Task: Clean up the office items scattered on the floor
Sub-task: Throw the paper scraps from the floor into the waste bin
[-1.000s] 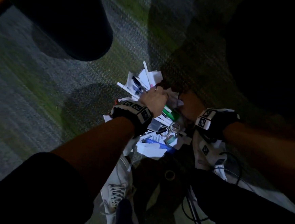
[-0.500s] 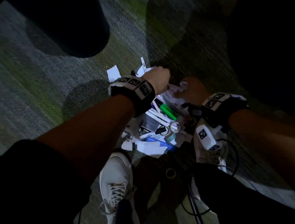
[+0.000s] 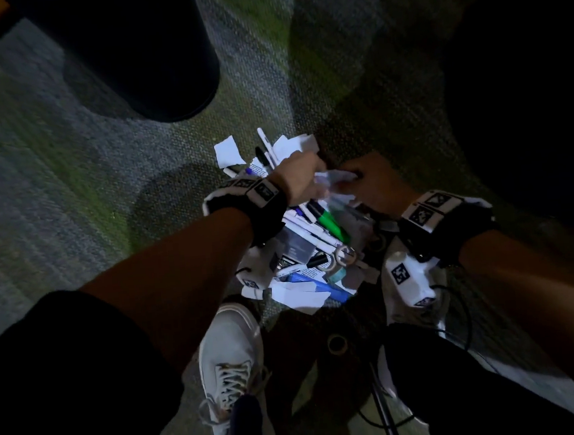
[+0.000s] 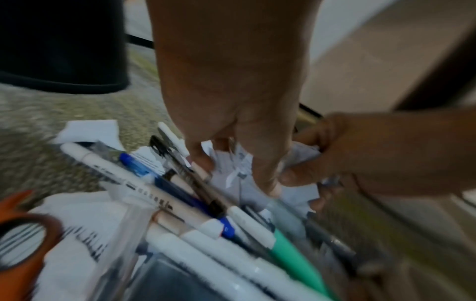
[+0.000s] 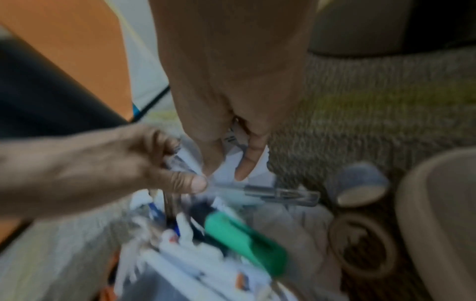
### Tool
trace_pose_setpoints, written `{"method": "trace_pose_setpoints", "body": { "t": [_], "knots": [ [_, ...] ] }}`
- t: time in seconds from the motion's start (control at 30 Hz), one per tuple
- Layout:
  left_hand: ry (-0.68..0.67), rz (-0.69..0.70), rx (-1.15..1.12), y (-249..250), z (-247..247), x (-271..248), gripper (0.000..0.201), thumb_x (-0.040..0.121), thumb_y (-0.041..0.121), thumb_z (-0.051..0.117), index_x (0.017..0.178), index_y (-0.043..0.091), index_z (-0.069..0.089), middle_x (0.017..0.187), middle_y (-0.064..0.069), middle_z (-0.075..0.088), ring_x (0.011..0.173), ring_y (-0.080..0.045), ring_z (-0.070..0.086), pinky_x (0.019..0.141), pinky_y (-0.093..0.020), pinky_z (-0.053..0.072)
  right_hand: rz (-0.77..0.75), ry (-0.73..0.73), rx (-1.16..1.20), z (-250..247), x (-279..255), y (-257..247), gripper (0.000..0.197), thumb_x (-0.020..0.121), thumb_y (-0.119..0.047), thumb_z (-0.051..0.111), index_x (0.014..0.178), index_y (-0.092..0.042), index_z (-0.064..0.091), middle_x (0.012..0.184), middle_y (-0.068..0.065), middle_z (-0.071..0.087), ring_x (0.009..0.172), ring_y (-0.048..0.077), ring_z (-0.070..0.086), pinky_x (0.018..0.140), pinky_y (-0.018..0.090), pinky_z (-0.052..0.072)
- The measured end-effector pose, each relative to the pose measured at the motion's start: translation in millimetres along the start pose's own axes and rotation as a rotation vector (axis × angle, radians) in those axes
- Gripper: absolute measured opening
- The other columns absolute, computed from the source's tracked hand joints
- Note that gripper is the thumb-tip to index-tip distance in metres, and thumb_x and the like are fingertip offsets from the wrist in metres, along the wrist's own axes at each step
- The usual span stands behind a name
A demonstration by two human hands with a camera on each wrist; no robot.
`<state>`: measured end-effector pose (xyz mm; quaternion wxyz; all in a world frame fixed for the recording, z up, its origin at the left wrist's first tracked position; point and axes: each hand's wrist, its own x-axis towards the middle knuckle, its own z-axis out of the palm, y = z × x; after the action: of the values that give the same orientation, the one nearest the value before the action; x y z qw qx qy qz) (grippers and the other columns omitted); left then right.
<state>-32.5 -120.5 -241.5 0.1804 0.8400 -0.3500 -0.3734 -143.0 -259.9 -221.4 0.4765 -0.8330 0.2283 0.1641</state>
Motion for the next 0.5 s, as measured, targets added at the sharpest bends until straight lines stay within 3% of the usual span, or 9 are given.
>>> {"method": "trace_pose_setpoints", "body": {
  "t": [0.07, 0.13, 0.2, 0.23, 0.3, 0.4, 0.5],
  "knots": [
    [0.066, -0.001, -0.152, -1, -11, -8, 0.039, 0.078, 0.038, 0.075, 0.101, 0.007, 0.07, 0.093, -0.009, 0.064, 0.099, -0.027, 0.064, 0.074, -0.028, 0.044, 0.004, 0.002, 0.083, -14, -6, -14, 0.019, 0.083, -0.005, 0.072, 0.065, -0.009, 0.067, 0.053, -0.005, 0.054, 0.047, -0.009, 0.047, 0.046, 0.012, 0.039],
    [0.127, 0.038, -0.254, 3, -24, -20, 0.044, 0.077, 0.04, 0.074, 0.094, 0.0, 0.071, 0.082, -0.005, 0.062, 0.083, -0.022, 0.065, 0.073, -0.035, 0.047, -0.039, 0.017, 0.081, -28, -6, -28, 0.029, 0.083, -0.001, 0.073, 0.061, -0.018, 0.062, 0.046, -0.012, 0.056, 0.045, -0.01, 0.05, 0.046, 0.009, 0.04],
    [0.15, 0.052, -0.392, 8, -40, -32, 0.031, 0.08, 0.034, 0.076, 0.086, 0.004, 0.073, 0.072, -0.008, 0.067, 0.067, -0.018, 0.063, 0.064, -0.036, 0.049, -0.075, 0.001, 0.095, -40, -5, -45, 0.02, 0.081, -0.007, 0.076, 0.065, -0.006, 0.066, 0.054, 0.0, 0.064, 0.052, 0.007, 0.06, 0.049, 0.022, 0.046],
    [0.166, 0.057, -0.468, 11, -50, -39, 0.024, 0.081, 0.029, 0.076, 0.083, 0.005, 0.073, 0.067, -0.007, 0.066, 0.058, -0.013, 0.058, 0.057, -0.033, 0.046, -0.105, 0.005, 0.096, -46, -5, -55, 0.019, 0.08, -0.01, 0.078, 0.071, 0.003, 0.067, 0.062, 0.017, 0.066, 0.056, 0.017, 0.062, 0.05, 0.029, 0.048],
    [0.189, 0.073, -0.57, 17, -66, -52, 0.013, 0.085, 0.017, 0.074, 0.077, 0.007, 0.072, 0.059, 0.003, 0.06, 0.051, -0.003, 0.049, 0.05, -0.023, 0.039, -0.127, 0.006, 0.136, -57, -5, -75, 0.025, 0.079, -0.007, 0.078, 0.084, 0.015, 0.066, 0.077, 0.036, 0.065, 0.06, 0.022, 0.061, 0.053, 0.033, 0.05],
    [0.276, 0.075, -0.561, 28, -107, -78, 0.022, 0.085, 0.011, 0.074, 0.067, 0.022, 0.069, 0.048, 0.015, 0.054, 0.048, 0.005, 0.046, 0.049, -0.014, 0.039, -0.172, -0.001, 0.175, -71, -6, -121, 0.022, 0.078, -0.004, 0.078, 0.09, 0.012, 0.068, 0.082, 0.035, 0.067, 0.063, 0.029, 0.064, 0.057, 0.04, 0.056],
    [0.409, 0.077, -0.425, 32, -162, -107, 0.017, 0.084, 0.02, 0.074, 0.068, 0.02, 0.069, 0.045, 0.01, 0.051, 0.047, 0.004, 0.044, 0.05, -0.017, 0.038, -0.23, -0.005, 0.172, -83, 0, -176, 0.017, 0.078, -0.01, 0.08, 0.089, 0.001, 0.072, 0.08, 0.021, 0.073, 0.063, 0.026, 0.068, 0.06, 0.04, 0.056]
  ]
}}
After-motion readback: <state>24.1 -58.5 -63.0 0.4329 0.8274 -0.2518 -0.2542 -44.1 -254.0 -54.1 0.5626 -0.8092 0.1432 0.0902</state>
